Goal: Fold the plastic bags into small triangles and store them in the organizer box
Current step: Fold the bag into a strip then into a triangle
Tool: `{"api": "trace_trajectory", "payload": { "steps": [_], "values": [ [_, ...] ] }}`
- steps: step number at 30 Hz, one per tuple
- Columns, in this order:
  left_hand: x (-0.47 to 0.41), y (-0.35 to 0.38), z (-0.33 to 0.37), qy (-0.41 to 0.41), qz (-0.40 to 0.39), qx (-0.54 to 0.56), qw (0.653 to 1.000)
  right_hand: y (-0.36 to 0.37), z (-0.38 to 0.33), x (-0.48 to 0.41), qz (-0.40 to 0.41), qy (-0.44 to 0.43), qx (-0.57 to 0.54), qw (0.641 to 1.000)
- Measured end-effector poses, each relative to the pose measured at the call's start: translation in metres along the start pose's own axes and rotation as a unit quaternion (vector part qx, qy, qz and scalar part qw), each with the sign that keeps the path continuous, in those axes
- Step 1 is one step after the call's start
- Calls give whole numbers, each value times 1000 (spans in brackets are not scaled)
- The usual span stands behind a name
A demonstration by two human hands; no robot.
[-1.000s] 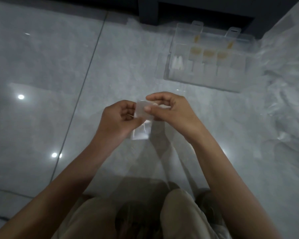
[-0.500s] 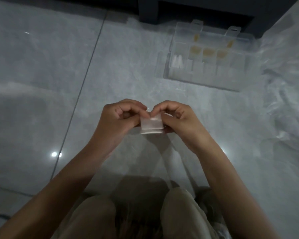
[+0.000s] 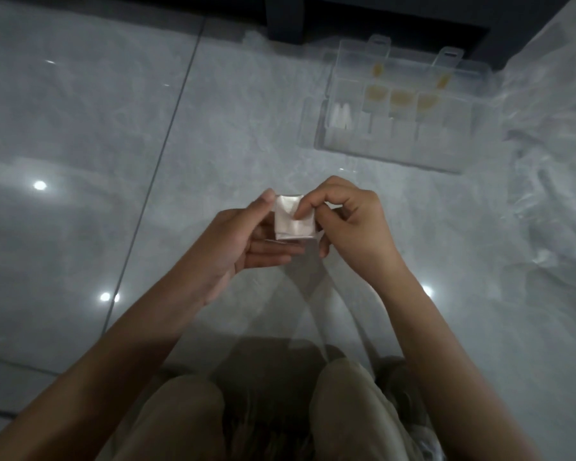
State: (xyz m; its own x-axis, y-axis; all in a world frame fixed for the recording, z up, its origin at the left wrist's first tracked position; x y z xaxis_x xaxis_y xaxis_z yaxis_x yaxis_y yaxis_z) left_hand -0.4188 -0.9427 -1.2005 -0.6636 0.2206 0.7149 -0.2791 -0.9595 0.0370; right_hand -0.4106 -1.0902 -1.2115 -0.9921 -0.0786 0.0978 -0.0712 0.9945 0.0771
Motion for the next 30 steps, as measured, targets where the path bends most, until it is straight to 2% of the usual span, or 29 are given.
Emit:
{"api": "trace_trajectory", "payload": {
  "steps": [6,10,14,17,19,22,24,27,30],
  "values": [
    [1,-1,1,45,26,-25,998,1,0,-2,0,-60,75,995],
    [1,-4,2,62,37,-27,997,1,-1,-5,-6,-65,88,994],
    [0,-3,3,82,61,-19,995,0,3,-6,0,-11,28,1000],
    [-3,-1,3,99,88,-5,991,4,7,-2,71,68,-67,993],
    [-3,-1,4,116,99,-9,988,9,10,1,100,92,-65,989],
    [-3,0,2,138,92,-31,986,12,14,1,107,70,7,992],
    [-4,1,0,142,88,-32,985,12,13,2,122,55,16,991],
    [-9,1,2,150,118,-41,981,12,5,5,145,3,57,988],
    [-12,7,9,184,146,-96,967,17,0,8,147,-42,99,983]
  ]
}}
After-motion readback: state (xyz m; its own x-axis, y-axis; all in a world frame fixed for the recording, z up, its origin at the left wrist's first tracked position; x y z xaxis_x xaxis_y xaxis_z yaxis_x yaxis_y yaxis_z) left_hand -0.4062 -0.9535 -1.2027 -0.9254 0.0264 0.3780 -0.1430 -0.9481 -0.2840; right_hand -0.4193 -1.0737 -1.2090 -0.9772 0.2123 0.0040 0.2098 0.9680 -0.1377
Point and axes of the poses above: each hand's wrist, its own x-axis away from the middle knuckle, its own y-axis out of the palm, z = x × y, the point moved 4 cm from there along -x, towards the middle knuckle, and after that the axes turned 9 degrees about -x, right-handed, at the moved point
